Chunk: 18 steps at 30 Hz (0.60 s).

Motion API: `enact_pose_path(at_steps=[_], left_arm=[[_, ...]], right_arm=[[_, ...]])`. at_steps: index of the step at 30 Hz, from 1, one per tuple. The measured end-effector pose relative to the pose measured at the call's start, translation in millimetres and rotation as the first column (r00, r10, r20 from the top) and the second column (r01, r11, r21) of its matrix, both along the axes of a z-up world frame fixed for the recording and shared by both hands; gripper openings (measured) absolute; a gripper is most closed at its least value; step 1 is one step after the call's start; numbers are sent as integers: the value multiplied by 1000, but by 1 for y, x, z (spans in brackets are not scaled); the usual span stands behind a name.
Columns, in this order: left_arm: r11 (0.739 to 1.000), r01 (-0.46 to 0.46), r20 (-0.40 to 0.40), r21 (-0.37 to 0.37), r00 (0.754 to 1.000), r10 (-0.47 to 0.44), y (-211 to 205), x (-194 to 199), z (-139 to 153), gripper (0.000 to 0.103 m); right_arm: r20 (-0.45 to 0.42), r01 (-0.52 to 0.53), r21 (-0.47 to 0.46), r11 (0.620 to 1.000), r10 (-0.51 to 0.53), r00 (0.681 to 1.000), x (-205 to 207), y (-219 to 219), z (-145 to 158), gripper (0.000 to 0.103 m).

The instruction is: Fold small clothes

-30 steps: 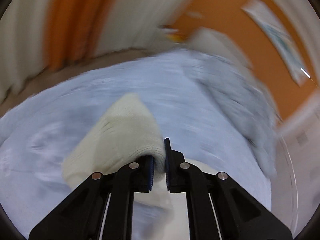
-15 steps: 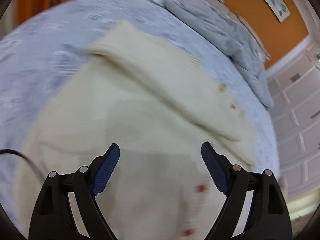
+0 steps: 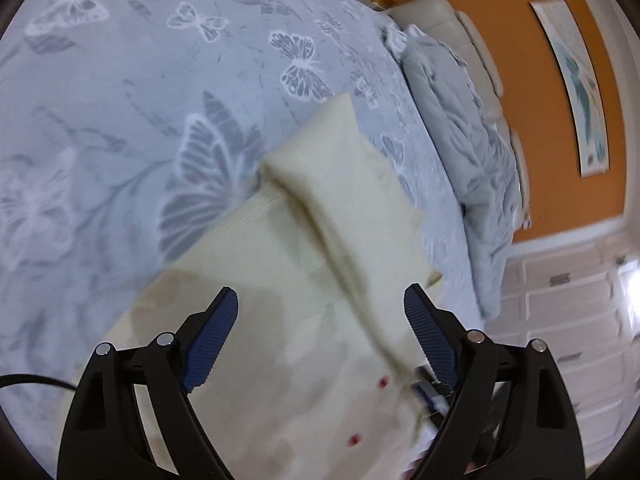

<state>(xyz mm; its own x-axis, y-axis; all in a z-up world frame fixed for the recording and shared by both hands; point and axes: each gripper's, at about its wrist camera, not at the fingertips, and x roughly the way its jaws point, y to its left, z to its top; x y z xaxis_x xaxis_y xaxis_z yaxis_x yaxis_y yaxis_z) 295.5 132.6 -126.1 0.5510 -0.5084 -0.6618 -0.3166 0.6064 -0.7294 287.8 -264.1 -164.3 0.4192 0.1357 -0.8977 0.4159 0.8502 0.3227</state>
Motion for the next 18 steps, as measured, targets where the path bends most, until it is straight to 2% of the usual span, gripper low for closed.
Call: enact_pose_path(at_steps=[1, 3, 4, 6, 7, 9, 10, 12, 13, 15, 16, 18], left_arm=[[1000, -16, -8, 0, 1000, 16, 0, 7, -1, 83], [999, -43, -17, -1, 999, 43, 1, 16, -3, 82], [998, -56, -26, -23, 998, 55, -1, 24, -3, 82], [995, -71, -38, -72, 997, 69, 1, 27, -6, 82], [991, -85, -40, -103, 996, 81, -1, 33, -8, 82], [989, -99, -50, -113, 994, 94, -5, 40, -11, 82], [988, -106, -59, -112, 993, 100, -9, 43, -15, 82], [988, -106, -90, -114, 991, 96, -15, 49, -25, 81], [987, -108, -112, -117, 989, 95, -18, 51, -30, 79], [984, -130, -143, -119, 983, 112, -22, 59, -38, 67], [985, -147, -129, -94, 982, 134, -21, 62, -35, 63], [987, -154, -86, -44, 985, 150, -19, 68, -27, 48]], right_arm=[[9, -14, 6, 1000, 13, 1000, 4, 6, 0, 10], [44, -67, -33, 997, 69, 997, 14, 17, 17, 10], [104, -97, -48, 994, 101, 989, 15, 22, 36, 9], [231, -128, -67, 990, 140, 963, 12, 25, 79, 9], [312, -130, -70, 989, 145, 939, 8, 21, 106, 9], [373, -106, -103, 989, 138, 918, 2, 9, 125, 9], [324, -92, -142, 986, 134, 937, 6, -1, 114, 9], [171, -105, -115, 988, 124, 977, 19, -16, 71, 9], [105, -120, -102, 988, 130, 986, 21, -20, 49, 9], [89, -150, -135, 979, 163, 983, 20, -16, 40, 9], [106, -160, -133, 978, 174, 979, 19, -15, 44, 9], [165, -142, -108, 984, 158, 974, 17, -19, 58, 9]])
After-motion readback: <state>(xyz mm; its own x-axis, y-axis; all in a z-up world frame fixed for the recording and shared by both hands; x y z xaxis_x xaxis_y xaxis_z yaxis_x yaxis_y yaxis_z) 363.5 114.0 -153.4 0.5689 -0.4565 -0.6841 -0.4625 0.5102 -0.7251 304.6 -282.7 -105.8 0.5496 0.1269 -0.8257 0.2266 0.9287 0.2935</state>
